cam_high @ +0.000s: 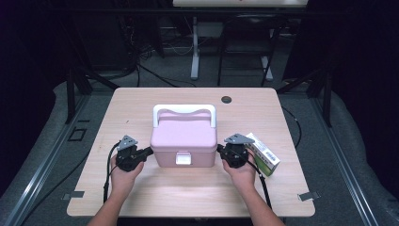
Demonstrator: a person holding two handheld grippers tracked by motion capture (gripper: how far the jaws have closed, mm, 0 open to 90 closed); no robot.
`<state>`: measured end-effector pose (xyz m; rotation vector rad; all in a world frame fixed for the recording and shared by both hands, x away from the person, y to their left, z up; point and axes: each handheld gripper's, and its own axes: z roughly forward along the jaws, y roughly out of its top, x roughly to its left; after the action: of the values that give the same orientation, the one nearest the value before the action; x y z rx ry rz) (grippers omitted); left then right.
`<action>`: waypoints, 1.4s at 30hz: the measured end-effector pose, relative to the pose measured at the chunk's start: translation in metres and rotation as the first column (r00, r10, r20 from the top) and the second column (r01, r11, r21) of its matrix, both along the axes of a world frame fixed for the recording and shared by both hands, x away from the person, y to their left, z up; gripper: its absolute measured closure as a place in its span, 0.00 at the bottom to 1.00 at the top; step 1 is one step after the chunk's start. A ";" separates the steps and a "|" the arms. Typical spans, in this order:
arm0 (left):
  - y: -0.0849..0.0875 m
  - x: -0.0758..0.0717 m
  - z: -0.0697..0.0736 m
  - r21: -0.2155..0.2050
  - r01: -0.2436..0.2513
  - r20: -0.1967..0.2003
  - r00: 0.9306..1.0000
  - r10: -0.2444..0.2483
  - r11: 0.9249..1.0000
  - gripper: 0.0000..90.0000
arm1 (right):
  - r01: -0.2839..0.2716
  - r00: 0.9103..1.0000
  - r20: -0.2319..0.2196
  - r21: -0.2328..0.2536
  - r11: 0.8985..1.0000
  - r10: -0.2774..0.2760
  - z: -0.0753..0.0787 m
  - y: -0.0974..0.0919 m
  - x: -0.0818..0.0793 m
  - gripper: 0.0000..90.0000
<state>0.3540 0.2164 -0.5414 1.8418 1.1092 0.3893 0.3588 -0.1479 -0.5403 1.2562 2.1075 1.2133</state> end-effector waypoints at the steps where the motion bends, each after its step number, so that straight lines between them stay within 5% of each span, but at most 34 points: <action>1: 0.000 0.000 0.000 0.000 0.000 0.000 1.000 0.000 1.000 1.00 | 0.000 1.000 0.000 0.000 1.000 0.000 0.000 0.000 0.000 1.00; 7: -0.002 -0.005 0.001 0.009 0.023 0.005 1.000 -0.023 1.000 1.00 | -0.027 1.000 0.001 -0.052 0.998 0.027 0.000 -0.002 -0.006 1.00; 23: -0.012 -0.026 0.005 0.036 0.070 -0.016 0.997 -0.069 0.997 1.00 | -0.032 0.999 -0.035 -0.049 0.998 0.030 0.003 -0.013 -0.024 1.00; 42: -0.012 -0.072 0.009 0.043 0.133 -0.059 0.990 -0.130 0.990 1.00 | -0.078 0.995 -0.072 -0.085 0.993 0.072 0.009 -0.018 -0.079 1.00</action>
<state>0.2817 0.2046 -0.5327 1.9652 1.0167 0.2908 0.2798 -0.1664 -0.5317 1.2060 2.2501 1.1097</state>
